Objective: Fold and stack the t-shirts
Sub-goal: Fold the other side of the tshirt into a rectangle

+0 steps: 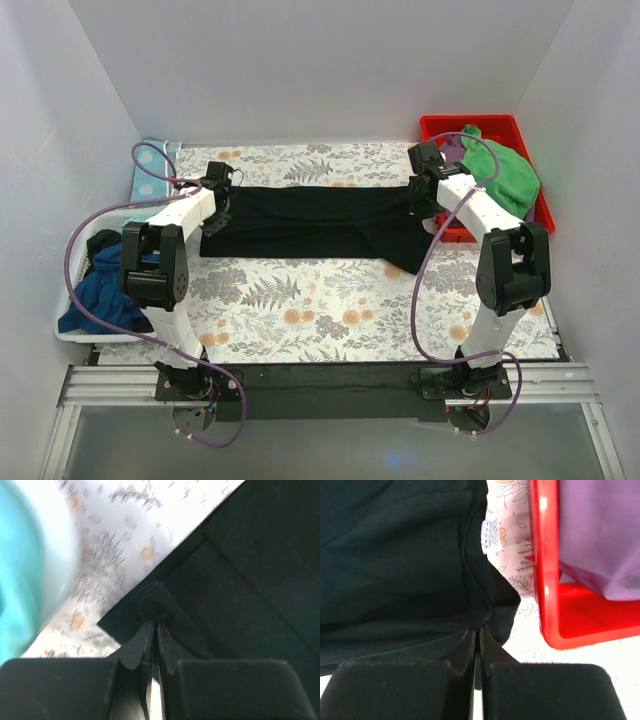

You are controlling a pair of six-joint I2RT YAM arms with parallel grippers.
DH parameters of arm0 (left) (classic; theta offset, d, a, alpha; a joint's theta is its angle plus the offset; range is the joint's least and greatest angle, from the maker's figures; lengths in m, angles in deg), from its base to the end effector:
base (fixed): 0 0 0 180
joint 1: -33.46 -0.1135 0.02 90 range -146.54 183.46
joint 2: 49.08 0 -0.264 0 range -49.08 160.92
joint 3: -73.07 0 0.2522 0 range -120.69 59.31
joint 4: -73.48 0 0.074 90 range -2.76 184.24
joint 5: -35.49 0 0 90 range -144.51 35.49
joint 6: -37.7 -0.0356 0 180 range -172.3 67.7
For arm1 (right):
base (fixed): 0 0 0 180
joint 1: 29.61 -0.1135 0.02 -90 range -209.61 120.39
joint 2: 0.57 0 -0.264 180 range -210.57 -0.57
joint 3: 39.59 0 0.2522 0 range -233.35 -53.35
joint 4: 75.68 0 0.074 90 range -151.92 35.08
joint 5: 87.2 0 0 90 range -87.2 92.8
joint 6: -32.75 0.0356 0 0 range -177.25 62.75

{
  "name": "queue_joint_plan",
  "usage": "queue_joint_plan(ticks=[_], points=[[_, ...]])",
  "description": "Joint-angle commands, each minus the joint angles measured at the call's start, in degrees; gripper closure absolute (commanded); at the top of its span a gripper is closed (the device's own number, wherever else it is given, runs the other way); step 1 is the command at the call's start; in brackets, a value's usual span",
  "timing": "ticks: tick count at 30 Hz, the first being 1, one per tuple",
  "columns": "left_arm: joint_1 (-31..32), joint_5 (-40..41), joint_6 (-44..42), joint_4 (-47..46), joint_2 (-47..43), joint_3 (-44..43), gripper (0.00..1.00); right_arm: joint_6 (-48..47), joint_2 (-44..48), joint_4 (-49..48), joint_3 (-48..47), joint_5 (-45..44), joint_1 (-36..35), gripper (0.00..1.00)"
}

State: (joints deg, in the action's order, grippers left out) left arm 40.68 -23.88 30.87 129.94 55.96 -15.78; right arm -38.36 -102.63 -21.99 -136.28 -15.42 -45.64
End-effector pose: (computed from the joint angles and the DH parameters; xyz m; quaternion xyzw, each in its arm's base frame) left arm 0.3613 -0.0275 0.1983 -0.6181 0.7271 0.0808 0.2878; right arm 0.3699 0.0947 0.2556 0.0660 0.9503 -0.0665 0.2970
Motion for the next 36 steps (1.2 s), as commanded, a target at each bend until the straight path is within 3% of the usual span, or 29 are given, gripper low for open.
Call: queue_joint_plan(ticks=[1,8,13,15,16,17,20,23,36], points=[[-0.7,3.1,-1.6,-1.0,2.4,-5.0,1.00,-2.4,-2.0,-0.6,-3.7,-0.2,0.7,0.99],[-0.9,1.8,-3.5,-2.3,8.9,-11.9,1.00,-2.5,-7.8,-0.6,-7.3,0.3,1.5,0.99],[-0.9,2.7,-4.6,0.0,15.9,-22.5,0.97,-2.3,-11.6,-0.3,-12.4,2.8,2.8,0.99],[-0.9,2.8,-5.0,0.2,17.2,-25.3,0.86,-2.5,-13.3,0.5,-14.5,3.3,3.1,0.94],[-0.9,2.8,-5.1,0.4,17.9,-27.2,0.71,-2.5,-14.0,1.1,-17.0,3.5,3.2,0.90],[-0.9,2.8,-5.3,0.5,18.2,-28.1,0.63,-2.5,-15.0,1.6,-18.0,3.4,3.5,0.83],[-0.9,3.9,-5.0,1.2,18.0,-29.9,0.37,-2.6,-16.0,3.2,-21.5,3.3,3.7,0.76],[-0.9,4.7,-4.7,0.9,15.7,-27.9,0.26,-3.2,-16.0,3.9,-23.7,2.1,3.7,0.73],[-0.9,-3.3,-3.8,-2.4,5.7,-14.6,0.25,-2.5,-13.0,4.6,-22.2,5.8,2.1,0.73]])
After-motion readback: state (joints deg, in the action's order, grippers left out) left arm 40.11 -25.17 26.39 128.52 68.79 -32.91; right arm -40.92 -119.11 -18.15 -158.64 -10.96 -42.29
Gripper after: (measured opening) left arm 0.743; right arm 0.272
